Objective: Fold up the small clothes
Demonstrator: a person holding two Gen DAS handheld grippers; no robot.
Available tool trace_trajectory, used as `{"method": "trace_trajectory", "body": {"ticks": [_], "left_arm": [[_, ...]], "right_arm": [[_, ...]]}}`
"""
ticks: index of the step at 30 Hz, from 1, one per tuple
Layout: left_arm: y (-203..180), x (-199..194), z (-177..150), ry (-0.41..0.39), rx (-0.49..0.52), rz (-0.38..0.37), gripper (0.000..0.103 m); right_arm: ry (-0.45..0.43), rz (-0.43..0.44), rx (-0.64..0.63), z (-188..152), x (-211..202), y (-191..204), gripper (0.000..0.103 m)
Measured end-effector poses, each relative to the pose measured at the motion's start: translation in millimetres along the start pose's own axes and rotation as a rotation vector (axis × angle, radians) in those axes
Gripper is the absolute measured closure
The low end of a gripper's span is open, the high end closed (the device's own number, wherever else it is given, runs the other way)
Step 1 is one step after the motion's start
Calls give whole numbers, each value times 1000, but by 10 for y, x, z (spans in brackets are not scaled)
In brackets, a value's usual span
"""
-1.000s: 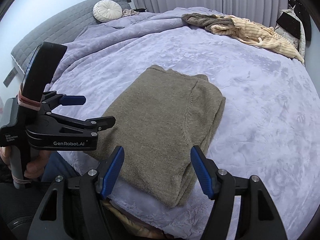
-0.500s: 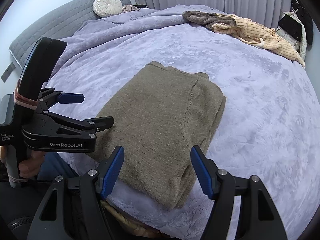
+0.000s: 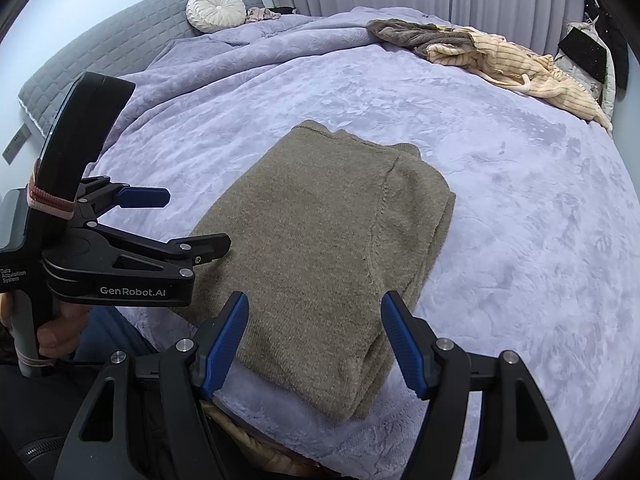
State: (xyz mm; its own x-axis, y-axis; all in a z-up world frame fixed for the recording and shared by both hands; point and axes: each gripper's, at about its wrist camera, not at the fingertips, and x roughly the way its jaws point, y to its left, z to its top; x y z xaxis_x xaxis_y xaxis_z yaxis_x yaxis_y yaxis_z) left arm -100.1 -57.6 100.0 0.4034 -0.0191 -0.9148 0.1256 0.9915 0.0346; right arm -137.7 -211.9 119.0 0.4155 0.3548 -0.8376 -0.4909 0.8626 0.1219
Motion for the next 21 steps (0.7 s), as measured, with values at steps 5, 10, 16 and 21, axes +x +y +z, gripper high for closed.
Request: {"method": "trace_trajectory", "body": {"ticks": [5,10,16,21], "left_arm": [[-3,16,7,5,-4,0,12],[16,41,6,14,-11,-6,12],[28,49,9,15,-11,-4,12],[20,49,9,15,-10,3,12]], "right_arm": [[1,4,-4,7,22,9,31],[5,6,-2,10,45,15,31],[5,12,-6,11,57,25,31],[4,17,-10,9,62,37,31]]}}
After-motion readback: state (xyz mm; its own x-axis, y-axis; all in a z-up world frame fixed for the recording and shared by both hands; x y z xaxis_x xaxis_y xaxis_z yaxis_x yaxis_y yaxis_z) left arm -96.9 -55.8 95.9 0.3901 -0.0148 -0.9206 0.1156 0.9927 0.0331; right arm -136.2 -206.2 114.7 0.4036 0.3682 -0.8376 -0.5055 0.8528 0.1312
